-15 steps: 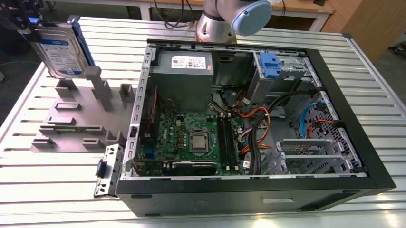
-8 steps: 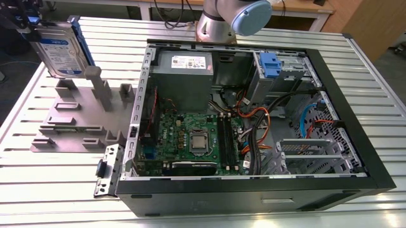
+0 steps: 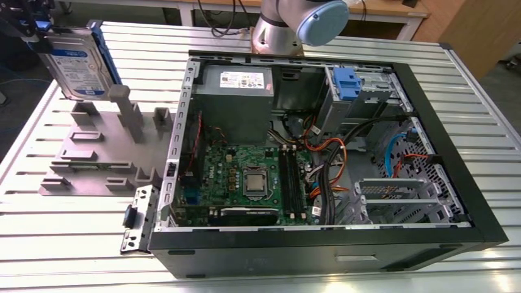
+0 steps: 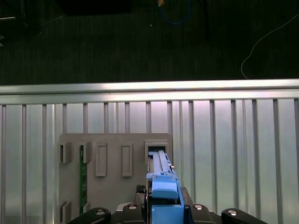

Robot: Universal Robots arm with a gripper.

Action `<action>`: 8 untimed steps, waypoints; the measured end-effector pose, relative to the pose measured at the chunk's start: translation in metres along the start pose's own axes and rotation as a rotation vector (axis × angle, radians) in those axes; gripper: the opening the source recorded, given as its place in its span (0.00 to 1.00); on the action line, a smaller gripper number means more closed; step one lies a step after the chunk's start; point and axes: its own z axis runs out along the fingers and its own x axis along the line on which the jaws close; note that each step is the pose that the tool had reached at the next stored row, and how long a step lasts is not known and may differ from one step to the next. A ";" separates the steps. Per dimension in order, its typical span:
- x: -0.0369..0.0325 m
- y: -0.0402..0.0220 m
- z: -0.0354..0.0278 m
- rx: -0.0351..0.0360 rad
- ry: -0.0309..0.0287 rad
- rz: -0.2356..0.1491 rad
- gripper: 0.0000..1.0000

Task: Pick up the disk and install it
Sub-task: 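Pick up the disk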

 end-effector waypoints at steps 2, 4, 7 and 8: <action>0.0000 0.0000 -0.0001 0.0000 0.0000 0.000 0.37; 0.0000 0.0000 -0.0001 0.0000 -0.0002 0.000 0.37; 0.0000 0.0000 -0.0002 -0.0002 -0.0011 0.000 0.37; 0.0000 0.0000 -0.0002 -0.0002 -0.0014 0.000 0.37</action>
